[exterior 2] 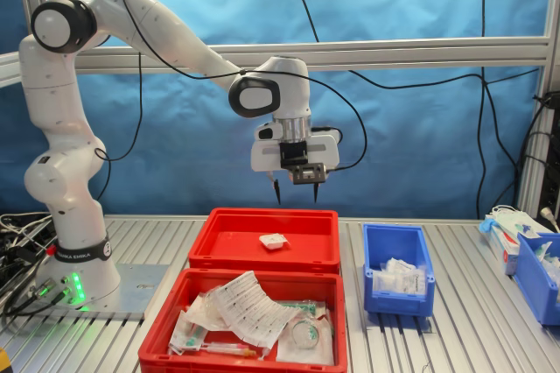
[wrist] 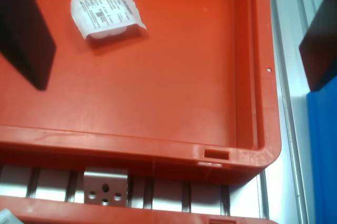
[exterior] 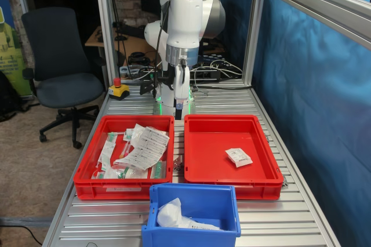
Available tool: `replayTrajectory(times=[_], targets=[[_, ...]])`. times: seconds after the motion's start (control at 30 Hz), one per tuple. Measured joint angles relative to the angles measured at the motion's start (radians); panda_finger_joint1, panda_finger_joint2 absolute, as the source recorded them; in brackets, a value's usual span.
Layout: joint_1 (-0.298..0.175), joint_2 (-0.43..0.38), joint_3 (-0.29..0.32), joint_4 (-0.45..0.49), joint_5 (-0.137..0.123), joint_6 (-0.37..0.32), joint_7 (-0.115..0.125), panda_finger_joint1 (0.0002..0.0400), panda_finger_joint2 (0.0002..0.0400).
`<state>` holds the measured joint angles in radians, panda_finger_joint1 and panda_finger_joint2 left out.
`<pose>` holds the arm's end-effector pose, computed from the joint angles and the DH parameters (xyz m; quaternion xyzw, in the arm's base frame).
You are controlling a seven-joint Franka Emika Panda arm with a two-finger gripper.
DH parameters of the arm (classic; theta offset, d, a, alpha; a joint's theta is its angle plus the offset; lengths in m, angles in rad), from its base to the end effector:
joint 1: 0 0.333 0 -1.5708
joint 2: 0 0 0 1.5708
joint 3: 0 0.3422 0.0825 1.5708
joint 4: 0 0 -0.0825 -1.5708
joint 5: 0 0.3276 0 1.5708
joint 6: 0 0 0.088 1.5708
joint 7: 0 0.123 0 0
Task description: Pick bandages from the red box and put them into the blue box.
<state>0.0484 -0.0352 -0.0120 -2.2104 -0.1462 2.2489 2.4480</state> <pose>0.4838 0.0117 0.4438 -0.3966 0.9154 -0.0671 0.0160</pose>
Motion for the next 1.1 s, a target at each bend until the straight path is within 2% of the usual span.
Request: replayTrajectory(times=[0.23, 0.5, 0.87, 1.1], targets=[[0.003, 0.000, 0.000, 0.000, 0.000, 0.000, 0.000, 0.0400, 0.0400], [0.035, 0.000, -0.002, -0.013, 0.002, 0.000, 0.000, 0.0400, 0.0400], [0.092, 0.000, -0.002, -0.080, 0.040, 0.000, 0.000, 0.0400, 0.0400], [0.121, 0.000, -0.001, -0.109, 0.053, 0.007, 0.015, 0.0400, 0.0400]])
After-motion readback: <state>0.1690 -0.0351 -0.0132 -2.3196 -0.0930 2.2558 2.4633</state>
